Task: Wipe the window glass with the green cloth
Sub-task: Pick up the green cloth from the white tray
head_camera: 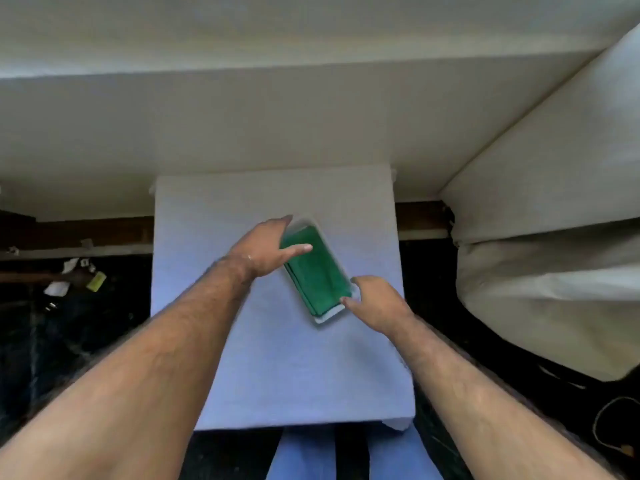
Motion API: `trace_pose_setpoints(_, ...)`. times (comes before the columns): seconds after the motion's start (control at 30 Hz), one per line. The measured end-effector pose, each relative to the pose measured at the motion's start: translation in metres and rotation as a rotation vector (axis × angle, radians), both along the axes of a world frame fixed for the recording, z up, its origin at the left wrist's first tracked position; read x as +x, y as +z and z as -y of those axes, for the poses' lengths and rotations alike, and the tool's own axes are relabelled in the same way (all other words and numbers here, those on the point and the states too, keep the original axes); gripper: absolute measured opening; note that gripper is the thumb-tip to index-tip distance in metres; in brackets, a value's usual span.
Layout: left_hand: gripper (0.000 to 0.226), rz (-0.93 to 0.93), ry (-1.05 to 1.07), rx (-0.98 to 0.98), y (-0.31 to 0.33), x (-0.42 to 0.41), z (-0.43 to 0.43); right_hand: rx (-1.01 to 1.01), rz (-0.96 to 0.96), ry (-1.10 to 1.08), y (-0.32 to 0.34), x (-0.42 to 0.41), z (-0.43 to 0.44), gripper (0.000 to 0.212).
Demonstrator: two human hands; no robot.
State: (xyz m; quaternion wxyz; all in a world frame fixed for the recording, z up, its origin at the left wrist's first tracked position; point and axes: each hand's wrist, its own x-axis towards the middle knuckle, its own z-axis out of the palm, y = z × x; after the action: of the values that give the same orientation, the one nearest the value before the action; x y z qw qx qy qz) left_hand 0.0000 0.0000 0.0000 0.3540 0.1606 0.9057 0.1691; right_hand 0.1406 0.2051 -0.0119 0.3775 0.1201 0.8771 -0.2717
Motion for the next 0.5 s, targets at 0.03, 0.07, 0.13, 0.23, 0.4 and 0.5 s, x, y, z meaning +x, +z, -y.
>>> trace_pose_setpoints(0.03,0.089,0.003,0.004,-0.017,-0.012,0.000,0.000,-0.008,-0.015,-0.024,-0.012,0.001,0.004,0.046)
trace_pose_setpoints(0.07,0.086,0.003,0.010,-0.040,-0.022,-0.002,0.001,0.001,-0.030,-0.050,-0.021,0.000,0.009,0.043)
trace_pose_setpoints(0.13,0.075,0.010,0.012,-0.075,-0.043,-0.003,0.004,0.044,-0.035,-0.049,-0.039,0.000,0.019,0.043)
trace_pose_setpoints(0.23,0.061,-0.014,0.001,-0.105,-0.065,-0.001,0.003,0.130,-0.058,-0.028,-0.058,-0.003,0.033,0.044)
trace_pose_setpoints(0.4,0.048,-0.118,-0.056,-0.219,-0.088,0.003,-0.002,0.297,-0.078,0.035,-0.076,-0.007,0.047,0.023)
trace_pose_setpoints(0.5,0.042,-0.163,-0.081,-0.251,-0.099,0.003,-0.008,0.311,-0.088,-0.037,-0.080,-0.011,0.052,0.023)
